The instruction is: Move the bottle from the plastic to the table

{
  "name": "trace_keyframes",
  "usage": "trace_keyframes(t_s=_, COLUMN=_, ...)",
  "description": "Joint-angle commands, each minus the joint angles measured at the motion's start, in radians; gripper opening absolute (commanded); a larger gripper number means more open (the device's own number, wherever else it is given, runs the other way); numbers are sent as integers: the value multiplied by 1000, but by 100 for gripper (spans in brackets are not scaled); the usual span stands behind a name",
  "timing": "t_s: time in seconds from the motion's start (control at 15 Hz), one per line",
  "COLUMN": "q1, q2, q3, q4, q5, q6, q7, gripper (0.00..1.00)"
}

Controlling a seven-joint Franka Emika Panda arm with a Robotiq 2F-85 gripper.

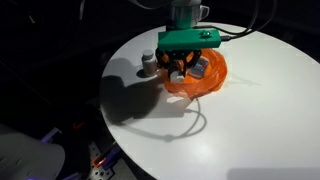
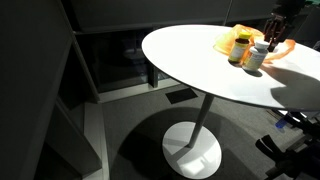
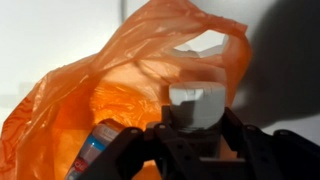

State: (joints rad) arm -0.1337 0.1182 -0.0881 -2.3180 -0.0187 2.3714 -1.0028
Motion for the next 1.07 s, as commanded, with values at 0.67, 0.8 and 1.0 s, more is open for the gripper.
trace_keyframes(t_s=0.67, q1=53, q2=-354, q3=-1, q4=-172, q5=-71, q6=-225, q7=185, gripper=26)
trace_keyframes(t_s=0.8, q1=79, q2=-388, q3=4, q4=-187, q5=-65, q6=-232, q7=172, gripper=26)
trace_keyframes(t_s=1.0, q1=120, q2=-422, q3=7, q4=-186, q5=-54, q6=-269, q7=162, gripper=26)
